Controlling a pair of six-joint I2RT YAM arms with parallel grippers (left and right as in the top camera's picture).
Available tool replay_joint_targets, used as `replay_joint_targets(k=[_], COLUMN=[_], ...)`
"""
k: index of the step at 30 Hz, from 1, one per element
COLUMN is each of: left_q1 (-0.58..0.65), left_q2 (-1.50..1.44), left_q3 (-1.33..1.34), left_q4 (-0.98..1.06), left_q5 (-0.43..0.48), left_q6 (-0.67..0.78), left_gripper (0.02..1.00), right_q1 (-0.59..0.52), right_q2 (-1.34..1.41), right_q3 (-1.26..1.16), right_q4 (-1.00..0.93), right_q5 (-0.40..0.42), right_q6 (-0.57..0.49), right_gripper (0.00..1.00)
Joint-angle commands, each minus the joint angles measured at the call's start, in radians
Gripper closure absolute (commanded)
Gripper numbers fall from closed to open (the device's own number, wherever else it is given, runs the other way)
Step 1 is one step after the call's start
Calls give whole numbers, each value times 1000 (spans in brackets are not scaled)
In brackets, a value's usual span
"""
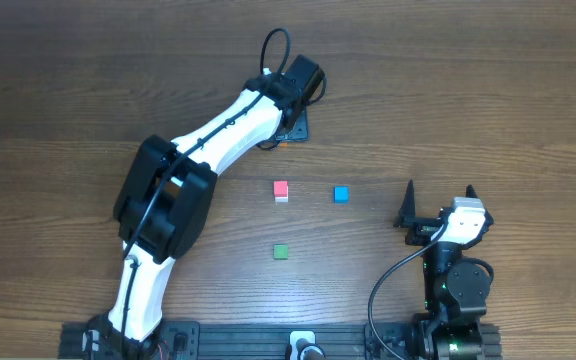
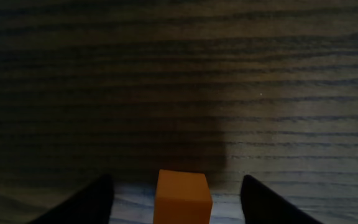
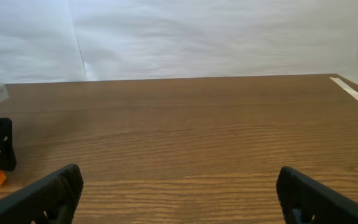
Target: Stack Cubes
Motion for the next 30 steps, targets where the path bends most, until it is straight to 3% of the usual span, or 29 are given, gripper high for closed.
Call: replay_joint_targets(k=[1, 17, 30], left_q1=[-7, -11, -18], left_q2=[30, 37, -88], left_q3=[21, 21, 21], left_q4=[1, -6, -72], left_q5=[7, 22, 31], left_q6=[13, 13, 9], left_gripper=[463, 739, 864], right_q1=[0, 0, 0], right_q2=[-9, -9, -9], right_q3=[-9, -9, -9], right_q4=[2, 2, 2], right_q5=[-9, -9, -9], right_q6=[-5, -5, -5], right_gripper=[7, 7, 7])
